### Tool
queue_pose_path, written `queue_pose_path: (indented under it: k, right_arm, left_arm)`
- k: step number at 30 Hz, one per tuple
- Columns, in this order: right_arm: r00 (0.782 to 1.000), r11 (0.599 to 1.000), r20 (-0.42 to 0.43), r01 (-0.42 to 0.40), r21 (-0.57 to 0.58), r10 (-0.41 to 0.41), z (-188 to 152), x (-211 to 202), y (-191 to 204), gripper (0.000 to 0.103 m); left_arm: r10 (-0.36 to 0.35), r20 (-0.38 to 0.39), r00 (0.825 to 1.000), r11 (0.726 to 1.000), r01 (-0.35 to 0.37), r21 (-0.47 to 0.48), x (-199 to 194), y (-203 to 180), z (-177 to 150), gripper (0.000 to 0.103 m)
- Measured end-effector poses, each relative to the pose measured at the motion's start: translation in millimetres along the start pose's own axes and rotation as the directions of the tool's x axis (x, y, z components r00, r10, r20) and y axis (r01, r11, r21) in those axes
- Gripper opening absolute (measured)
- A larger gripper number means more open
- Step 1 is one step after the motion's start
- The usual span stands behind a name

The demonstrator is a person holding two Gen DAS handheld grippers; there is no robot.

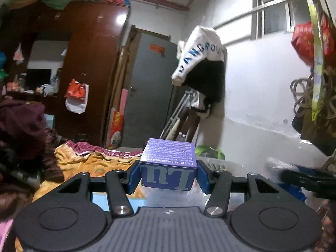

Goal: Organize objects
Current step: 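Lift both items over the basket and open both grippers, then grasp the red-filled bag with the left gripper while the right grasps the printed medicine packet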

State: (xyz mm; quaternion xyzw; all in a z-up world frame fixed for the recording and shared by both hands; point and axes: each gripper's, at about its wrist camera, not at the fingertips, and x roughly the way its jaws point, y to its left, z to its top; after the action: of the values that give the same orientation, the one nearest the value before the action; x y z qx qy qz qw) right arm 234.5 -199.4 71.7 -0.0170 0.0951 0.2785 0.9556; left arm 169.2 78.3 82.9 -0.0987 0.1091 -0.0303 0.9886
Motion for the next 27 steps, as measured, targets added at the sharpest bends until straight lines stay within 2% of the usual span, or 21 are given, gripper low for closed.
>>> queue_pose_path:
  k: [4,6,7,8,10,12,15,17,18,20,24,25,27]
  right_arm:
    - [0.995,1.000,-0.094,0.025,-0.001,-0.025,15,69,-12,0.078]
    - [0.990,0.998,-0.132,0.052,-0.028,-0.055,12,89,-13,0.081]
    - [0.987,0.997,-0.150,0.060,-0.044,-0.066,10,97,-12,0.082]
    - [0.984,0.996,-0.157,0.074,-0.052,-0.081,7,100,-12,0.086]
    - [0.983,0.993,-0.148,0.102,-0.053,-0.109,6,100,-8,0.093]
    - [0.990,0.995,-0.101,0.093,-0.042,-0.097,4,81,-8,0.103]
    - [0.995,0.995,-0.044,0.094,-0.018,-0.095,2,51,-8,0.103]
    - [0.999,0.999,-0.029,0.044,0.023,-0.043,-7,28,-10,0.103]
    - [0.999,0.999,-0.033,0.004,0.042,-0.003,-17,16,-9,0.103]
    - [0.998,0.999,-0.066,-0.023,0.047,0.026,-36,5,-6,0.103]
    - [0.988,0.997,-0.156,-0.002,0.079,0.014,-72,6,-11,0.103]
    - [0.984,0.994,-0.175,0.002,0.108,0.017,-77,9,-17,0.103]
    - [0.981,0.988,-0.193,0.012,0.154,0.018,-82,12,-26,0.103]
  left_arm:
    - [-0.012,-0.092,0.996,1.000,0.011,-0.011,53,-9,10,0.058]
    - [-0.049,-0.101,0.994,0.999,0.049,0.000,70,-10,5,0.072]
    - [-0.038,-0.117,0.992,0.999,0.039,0.004,77,-11,3,0.088]
    - [-0.020,-0.127,0.992,1.000,0.021,0.010,83,-13,2,0.090]
    - [-0.004,-0.105,0.994,0.999,0.009,0.053,80,-20,0,0.090]
    - [-0.018,-0.055,0.998,0.992,0.024,0.121,66,-28,-2,0.095]
    - [0.035,-0.020,0.999,0.984,-0.031,0.174,42,-35,-9,0.095]
    - [0.021,-0.018,1.000,0.986,-0.018,0.164,17,-32,-21,0.095]
    - [0.002,-0.037,0.999,0.988,0.004,0.153,7,-32,-31,0.096]
    - [-0.024,-0.119,0.993,0.986,0.043,0.162,-4,-32,-53,0.097]
    - [0.015,-0.270,0.963,0.978,0.043,0.205,13,-42,-104,0.097]
    - [0.018,-0.298,0.954,0.979,0.043,0.197,19,-43,-111,0.093]
    - [0.003,-0.329,0.944,0.986,0.051,0.156,25,-43,-117,0.092]
